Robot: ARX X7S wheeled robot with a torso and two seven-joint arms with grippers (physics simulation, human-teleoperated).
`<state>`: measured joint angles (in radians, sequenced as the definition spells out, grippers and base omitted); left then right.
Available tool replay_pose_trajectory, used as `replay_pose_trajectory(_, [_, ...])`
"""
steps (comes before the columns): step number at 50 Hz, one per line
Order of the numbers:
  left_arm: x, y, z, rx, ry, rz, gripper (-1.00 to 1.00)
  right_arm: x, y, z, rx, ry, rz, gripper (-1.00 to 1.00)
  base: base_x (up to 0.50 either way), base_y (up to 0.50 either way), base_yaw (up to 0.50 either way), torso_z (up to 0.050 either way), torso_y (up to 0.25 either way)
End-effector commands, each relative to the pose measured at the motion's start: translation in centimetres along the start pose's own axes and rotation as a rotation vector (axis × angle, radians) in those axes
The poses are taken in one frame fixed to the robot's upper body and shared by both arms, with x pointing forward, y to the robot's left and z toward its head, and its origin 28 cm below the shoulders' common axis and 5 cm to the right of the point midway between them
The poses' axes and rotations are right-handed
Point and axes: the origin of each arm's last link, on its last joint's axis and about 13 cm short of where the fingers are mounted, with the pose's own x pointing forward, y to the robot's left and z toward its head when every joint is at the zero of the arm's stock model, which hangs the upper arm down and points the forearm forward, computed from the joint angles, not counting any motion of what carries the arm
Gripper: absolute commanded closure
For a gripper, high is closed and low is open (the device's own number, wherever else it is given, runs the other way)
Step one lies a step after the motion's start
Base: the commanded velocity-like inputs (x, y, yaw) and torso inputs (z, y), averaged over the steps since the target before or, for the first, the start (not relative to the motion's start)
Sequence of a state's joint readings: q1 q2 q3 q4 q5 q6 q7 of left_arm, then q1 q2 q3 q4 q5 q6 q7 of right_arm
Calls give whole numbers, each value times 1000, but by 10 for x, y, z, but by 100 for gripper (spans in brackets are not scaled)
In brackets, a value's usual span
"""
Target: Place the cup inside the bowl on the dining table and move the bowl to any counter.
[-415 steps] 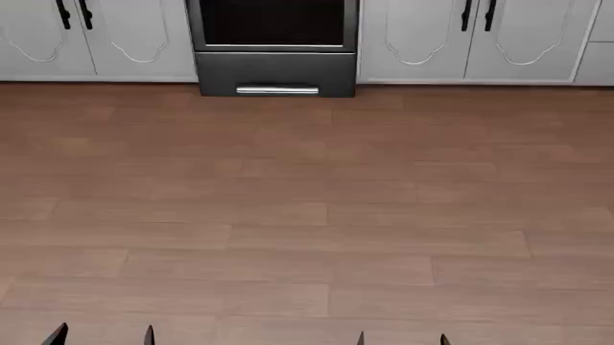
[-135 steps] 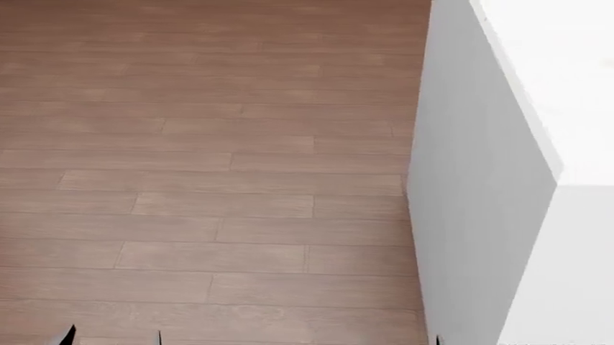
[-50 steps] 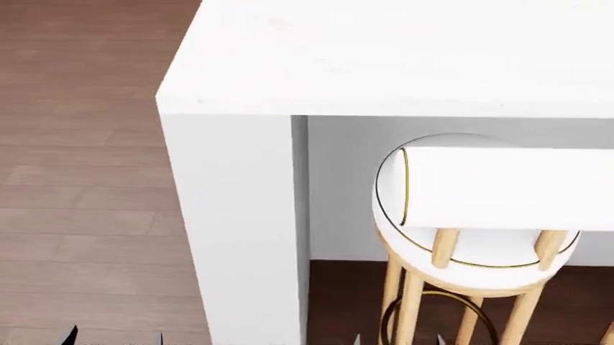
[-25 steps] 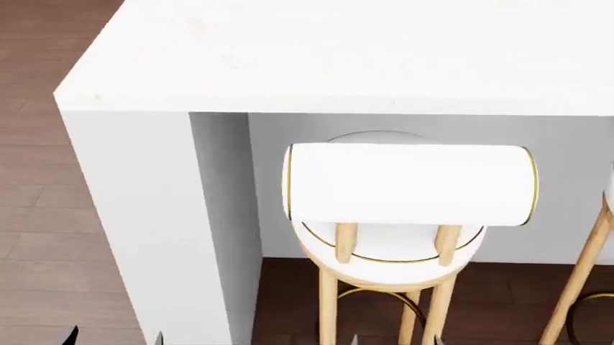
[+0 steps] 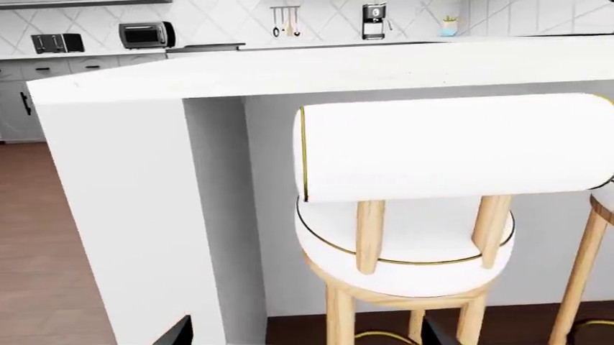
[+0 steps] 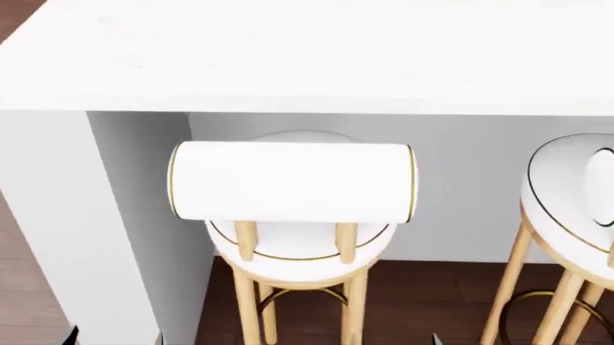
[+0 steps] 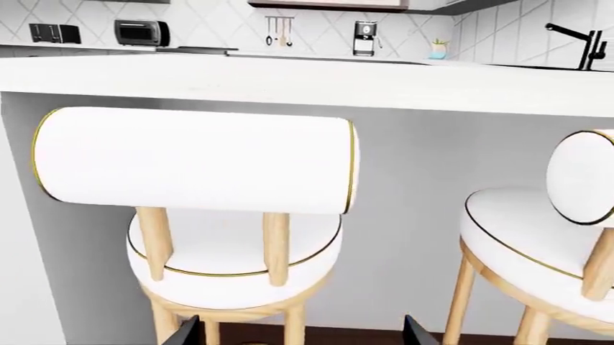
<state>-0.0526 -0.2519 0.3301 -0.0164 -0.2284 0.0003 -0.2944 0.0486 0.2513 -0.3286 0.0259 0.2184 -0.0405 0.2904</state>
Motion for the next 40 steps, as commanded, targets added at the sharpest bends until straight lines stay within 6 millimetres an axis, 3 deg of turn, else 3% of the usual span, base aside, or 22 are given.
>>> replay_pose_trajectory(1, [0, 0, 0, 1, 0, -1, -100, 0, 0, 0, -1, -2, 0, -100, -1, -500, 0, 0, 0])
replay_pose_trajectory(40, [0, 0, 0, -1, 1, -3, -100, 0, 0, 0, -6, 3, -2, -100, -1, -498, 0, 0, 0])
